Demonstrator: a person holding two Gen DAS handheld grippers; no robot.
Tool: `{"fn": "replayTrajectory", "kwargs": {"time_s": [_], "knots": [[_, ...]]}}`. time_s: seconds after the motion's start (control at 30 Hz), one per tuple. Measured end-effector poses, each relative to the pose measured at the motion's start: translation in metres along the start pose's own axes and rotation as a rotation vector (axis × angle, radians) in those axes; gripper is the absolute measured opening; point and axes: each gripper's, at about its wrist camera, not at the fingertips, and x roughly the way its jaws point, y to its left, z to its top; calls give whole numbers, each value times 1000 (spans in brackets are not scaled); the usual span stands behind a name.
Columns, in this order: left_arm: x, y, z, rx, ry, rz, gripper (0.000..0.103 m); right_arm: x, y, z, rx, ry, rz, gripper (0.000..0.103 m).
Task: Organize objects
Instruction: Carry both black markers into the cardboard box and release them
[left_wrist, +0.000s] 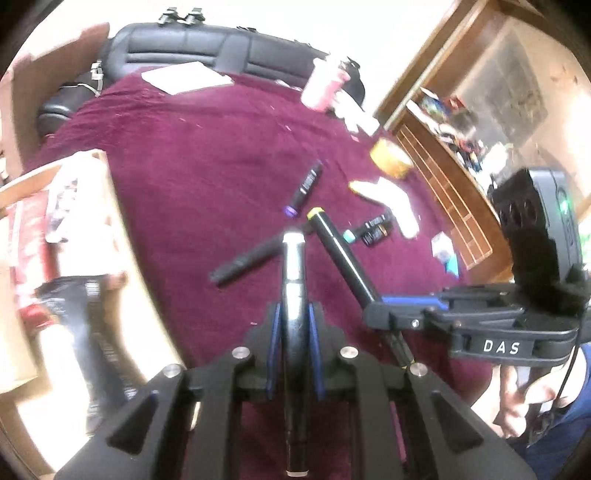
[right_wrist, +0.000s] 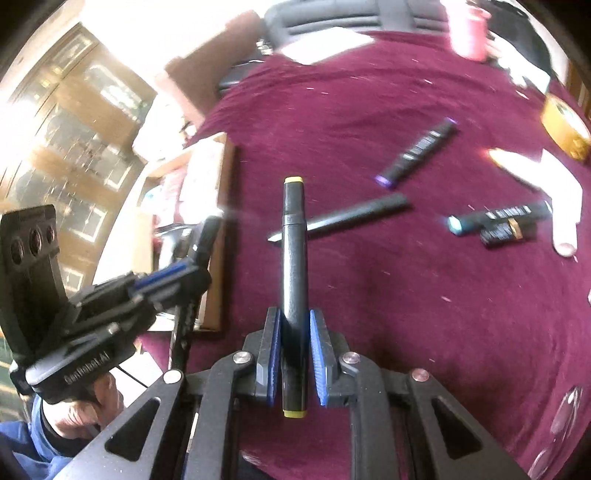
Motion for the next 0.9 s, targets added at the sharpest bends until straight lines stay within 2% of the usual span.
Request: {"fn": "replayTrajectory", "kwargs": {"time_s": [0.13,0.33,0.6,0.9], "knots": [[-32,28,2,-65,-59,25,15,9,32,9,-57,15,31,18],[-62,77,-5,-162,-98,99,15,32,75,22,-114,43,75,18],[-71,129,-18,-246,-61,170,15,78,117,34,-140,83,86,18],[-59,152,-15,-255,-20,184,15,110,115,40,-106,129,43,18]]}}
